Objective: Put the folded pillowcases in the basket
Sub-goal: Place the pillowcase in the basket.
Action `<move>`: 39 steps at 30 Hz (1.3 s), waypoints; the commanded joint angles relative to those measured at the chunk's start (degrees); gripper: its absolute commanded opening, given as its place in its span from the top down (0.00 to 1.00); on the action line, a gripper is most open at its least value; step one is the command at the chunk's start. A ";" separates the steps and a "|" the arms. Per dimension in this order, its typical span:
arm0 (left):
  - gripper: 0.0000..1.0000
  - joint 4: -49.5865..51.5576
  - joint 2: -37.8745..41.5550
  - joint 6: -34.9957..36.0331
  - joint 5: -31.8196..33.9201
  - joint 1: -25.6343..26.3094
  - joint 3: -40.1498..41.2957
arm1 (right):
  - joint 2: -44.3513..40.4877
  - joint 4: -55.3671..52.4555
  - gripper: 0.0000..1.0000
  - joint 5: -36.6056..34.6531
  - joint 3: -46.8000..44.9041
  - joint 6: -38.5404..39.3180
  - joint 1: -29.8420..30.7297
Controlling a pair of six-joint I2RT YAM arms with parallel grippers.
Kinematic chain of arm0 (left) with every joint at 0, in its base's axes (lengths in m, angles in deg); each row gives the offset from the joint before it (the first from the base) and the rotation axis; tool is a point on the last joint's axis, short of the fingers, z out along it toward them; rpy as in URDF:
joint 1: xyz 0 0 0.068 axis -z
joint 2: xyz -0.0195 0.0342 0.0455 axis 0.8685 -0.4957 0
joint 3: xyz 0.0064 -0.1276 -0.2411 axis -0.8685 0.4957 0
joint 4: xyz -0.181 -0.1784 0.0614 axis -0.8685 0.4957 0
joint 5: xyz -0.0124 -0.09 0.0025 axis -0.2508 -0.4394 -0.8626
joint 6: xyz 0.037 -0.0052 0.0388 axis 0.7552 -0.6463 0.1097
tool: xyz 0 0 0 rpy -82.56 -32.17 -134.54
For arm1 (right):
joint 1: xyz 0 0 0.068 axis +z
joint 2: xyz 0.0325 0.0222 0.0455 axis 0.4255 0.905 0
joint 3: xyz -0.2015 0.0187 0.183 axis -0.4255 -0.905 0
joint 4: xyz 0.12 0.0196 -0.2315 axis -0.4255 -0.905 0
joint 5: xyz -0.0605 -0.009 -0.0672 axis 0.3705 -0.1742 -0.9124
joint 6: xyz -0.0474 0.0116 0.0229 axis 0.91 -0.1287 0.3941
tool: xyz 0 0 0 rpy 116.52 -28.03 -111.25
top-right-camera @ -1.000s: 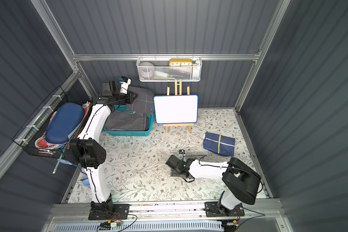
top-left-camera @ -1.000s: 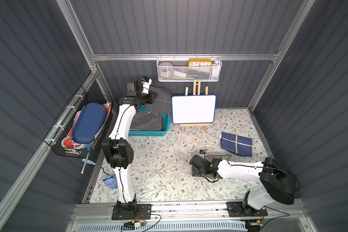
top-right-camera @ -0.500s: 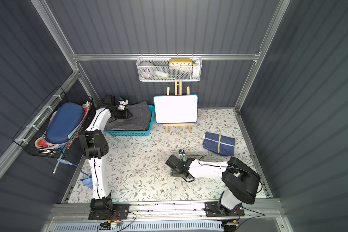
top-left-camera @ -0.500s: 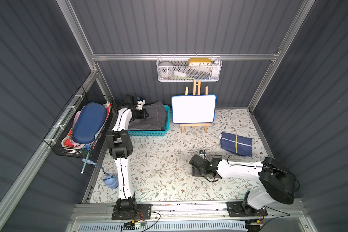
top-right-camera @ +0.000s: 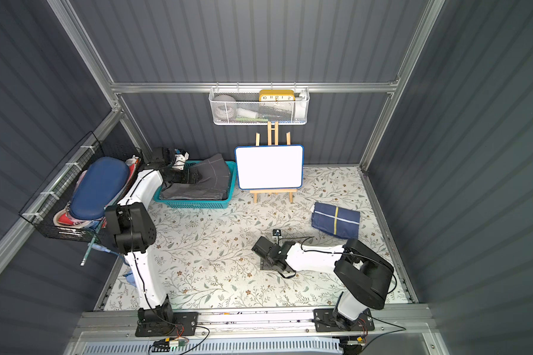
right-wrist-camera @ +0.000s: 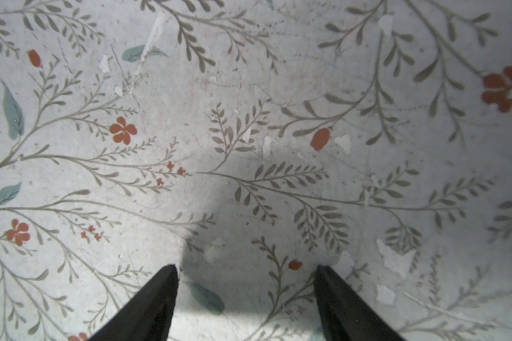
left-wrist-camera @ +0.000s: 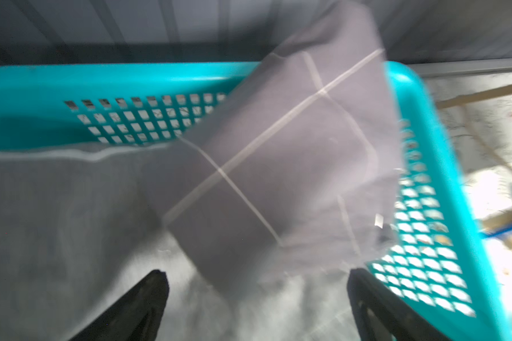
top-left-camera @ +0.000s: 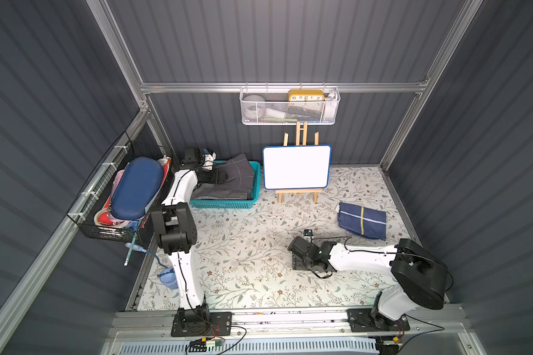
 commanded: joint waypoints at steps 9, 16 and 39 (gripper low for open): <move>0.00 -10.59 5.45 -7.37 -6.95 0.13 11.70 | 0.85 -0.50 0.22 0.84 0.63 -0.51 -0.13; 0.04 -11.93 0.02 -12.29 -8.51 -1.45 6.30 | -0.59 -0.23 0.22 0.76 -1.24 -1.23 -0.05; 0.01 -12.97 -8.63 -25.98 -11.61 -4.20 -2.06 | 0.69 0.61 0.22 1.33 -1.83 -1.32 -0.06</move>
